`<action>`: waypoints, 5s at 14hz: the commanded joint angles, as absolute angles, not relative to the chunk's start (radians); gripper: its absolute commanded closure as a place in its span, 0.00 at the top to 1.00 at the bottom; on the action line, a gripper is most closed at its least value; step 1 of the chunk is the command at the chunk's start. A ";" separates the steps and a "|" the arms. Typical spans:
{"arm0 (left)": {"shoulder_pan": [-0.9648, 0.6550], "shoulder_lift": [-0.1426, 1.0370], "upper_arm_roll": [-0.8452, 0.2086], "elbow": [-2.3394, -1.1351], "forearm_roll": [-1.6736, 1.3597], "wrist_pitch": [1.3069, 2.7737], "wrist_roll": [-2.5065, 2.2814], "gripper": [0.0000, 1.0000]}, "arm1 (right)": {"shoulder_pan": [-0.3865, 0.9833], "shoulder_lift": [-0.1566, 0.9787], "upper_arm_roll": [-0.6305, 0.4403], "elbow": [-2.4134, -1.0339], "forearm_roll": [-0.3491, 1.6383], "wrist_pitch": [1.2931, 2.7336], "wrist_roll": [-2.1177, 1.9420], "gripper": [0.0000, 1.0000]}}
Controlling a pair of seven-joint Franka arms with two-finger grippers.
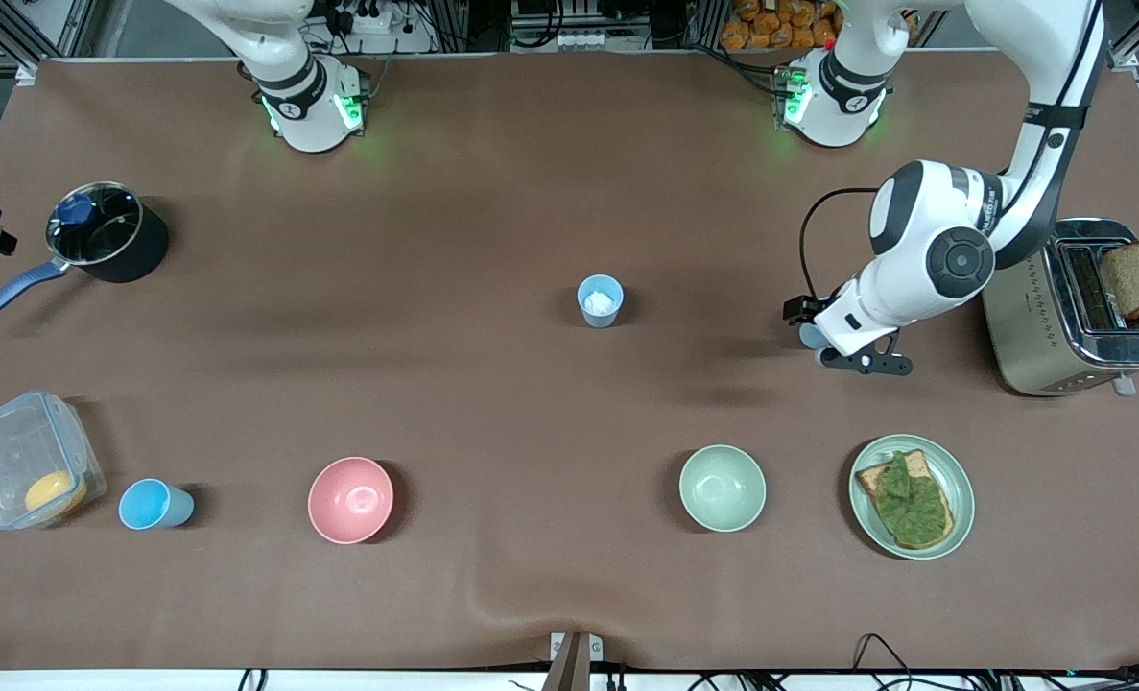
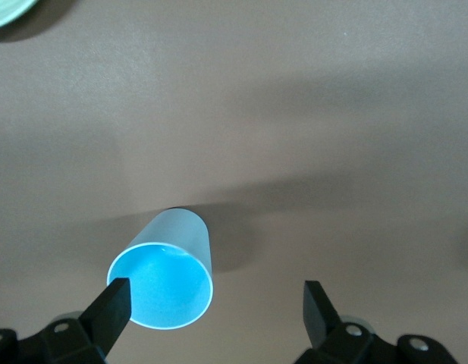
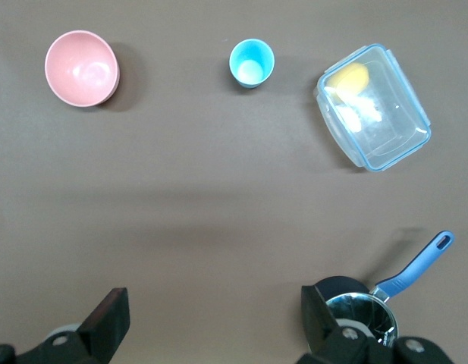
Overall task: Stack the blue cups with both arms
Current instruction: 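Lower the left gripper onto the blue cup near the toaster and grasp it, then carry the blue cup with the left gripper above the placed cup, then lower the blue cup into the placed cup and open the left gripper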
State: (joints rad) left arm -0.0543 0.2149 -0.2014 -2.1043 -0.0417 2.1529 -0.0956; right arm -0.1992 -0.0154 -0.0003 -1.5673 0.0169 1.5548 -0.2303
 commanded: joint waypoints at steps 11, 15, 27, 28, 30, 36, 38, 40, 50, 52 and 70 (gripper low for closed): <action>-0.048 0.222 -0.201 -2.209 -0.104 2.249 -0.120 1.00 | -0.184 -0.025 0.026 -1.563 0.043 1.536 -0.224 1.00; -0.054 0.245 -0.202 -2.233 -0.101 2.302 -0.120 1.00 | -0.170 -0.023 0.029 -1.536 0.041 1.529 -0.212 1.00; -0.044 0.270 -0.206 -2.255 0.032 2.361 -0.084 0.32 | -0.133 -0.025 0.025 -1.531 0.026 1.467 -0.143 1.00; -0.043 0.268 -0.206 -2.255 0.032 2.362 -0.084 0.10 | -0.132 -0.025 0.025 -1.529 0.026 1.457 -0.135 1.00; -0.041 0.267 -0.204 -2.253 0.031 2.361 -0.083 0.00 | -0.133 -0.025 0.023 -1.529 0.026 1.456 -0.137 1.00; -0.032 0.206 -0.271 -2.209 0.014 2.330 -0.089 0.00 | -0.133 -0.021 0.023 -1.532 0.034 1.457 -0.132 1.00; -0.032 0.170 -0.300 -2.165 0.012 2.272 -0.090 0.00 | -0.135 -0.021 0.023 -1.532 0.035 1.457 -0.133 1.00; -0.032 0.161 -0.322 -2.102 0.002 2.200 -0.097 0.00 | -0.138 -0.020 0.021 -1.532 0.038 1.457 -0.135 1.00; -0.096 0.152 -0.583 -1.939 -0.072 2.086 -0.536 0.00 | -0.147 -0.025 0.017 -1.536 0.038 1.439 -0.146 1.00; -0.146 0.166 -0.583 -1.937 -0.060 2.106 -0.575 0.00 | -0.149 -0.025 0.017 -1.534 0.038 1.440 -0.146 1.00; -0.523 0.460 -0.388 -1.729 0.095 2.200 -0.833 0.00 | -0.166 -0.021 0.020 -1.539 0.040 1.450 -0.189 1.00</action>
State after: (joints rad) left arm -0.5082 0.4356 -0.4025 -1.7536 0.0611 2.1882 -0.8061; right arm -0.1533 -0.0180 0.0131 -1.5393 0.0295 1.4543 -0.1707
